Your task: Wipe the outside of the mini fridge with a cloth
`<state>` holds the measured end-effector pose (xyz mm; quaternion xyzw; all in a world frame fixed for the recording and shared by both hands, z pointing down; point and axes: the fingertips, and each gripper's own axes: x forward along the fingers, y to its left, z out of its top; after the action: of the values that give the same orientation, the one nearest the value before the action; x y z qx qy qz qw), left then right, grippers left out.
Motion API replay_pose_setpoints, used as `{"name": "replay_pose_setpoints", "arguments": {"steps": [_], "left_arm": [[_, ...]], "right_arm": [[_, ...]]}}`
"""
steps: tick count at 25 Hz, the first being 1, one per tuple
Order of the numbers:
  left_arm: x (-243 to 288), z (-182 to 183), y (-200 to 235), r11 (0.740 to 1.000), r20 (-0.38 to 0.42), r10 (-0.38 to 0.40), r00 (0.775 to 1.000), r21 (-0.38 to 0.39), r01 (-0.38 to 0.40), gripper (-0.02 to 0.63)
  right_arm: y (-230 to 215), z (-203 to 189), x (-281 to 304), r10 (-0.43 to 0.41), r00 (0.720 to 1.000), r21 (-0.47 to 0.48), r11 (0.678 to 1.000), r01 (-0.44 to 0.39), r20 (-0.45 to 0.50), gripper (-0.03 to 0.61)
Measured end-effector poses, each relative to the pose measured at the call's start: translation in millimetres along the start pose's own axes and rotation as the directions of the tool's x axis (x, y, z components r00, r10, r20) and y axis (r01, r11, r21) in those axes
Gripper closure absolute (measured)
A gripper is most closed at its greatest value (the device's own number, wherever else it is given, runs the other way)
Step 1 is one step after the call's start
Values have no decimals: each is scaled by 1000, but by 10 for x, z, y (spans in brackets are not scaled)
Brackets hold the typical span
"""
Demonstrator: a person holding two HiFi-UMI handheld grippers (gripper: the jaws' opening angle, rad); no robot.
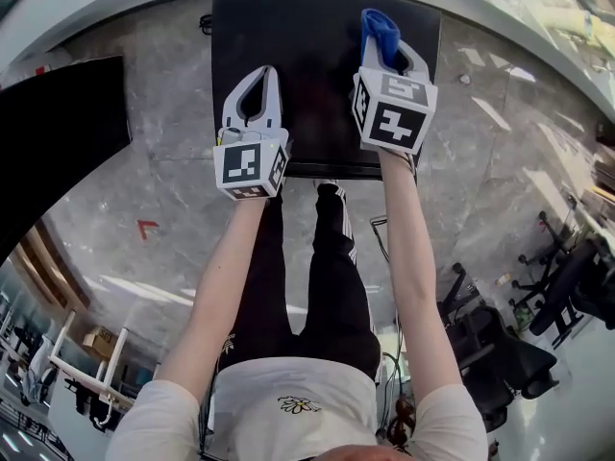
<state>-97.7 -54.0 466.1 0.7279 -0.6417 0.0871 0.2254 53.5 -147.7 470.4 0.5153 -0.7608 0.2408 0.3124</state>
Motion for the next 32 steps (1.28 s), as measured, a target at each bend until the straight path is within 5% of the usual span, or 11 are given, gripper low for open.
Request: {"name": "replay_pose_setpoints", "arguments": {"steps": [7,15,23,32], "left_arm": [[-354,170,781,995,30,95,995,-35,-94,609],[-826,193,1583,977,24,199,980,-79,-197,609],[-1047,-41,1797,967,-32,239,970,-85,-241,609],[-732,-65,1463,970,-25,220,975,-95,-222,609]], "right_arm": [[1604,283,-32,243,970,-37,969,-243,7,517],[2786,199,2,372,925,-44,926,-375,-73,517],[2905,-108,401,373,914,95,927,-362,-159,517],[2613,-236,513,369,911,78,930,-360,-186,517]]}}
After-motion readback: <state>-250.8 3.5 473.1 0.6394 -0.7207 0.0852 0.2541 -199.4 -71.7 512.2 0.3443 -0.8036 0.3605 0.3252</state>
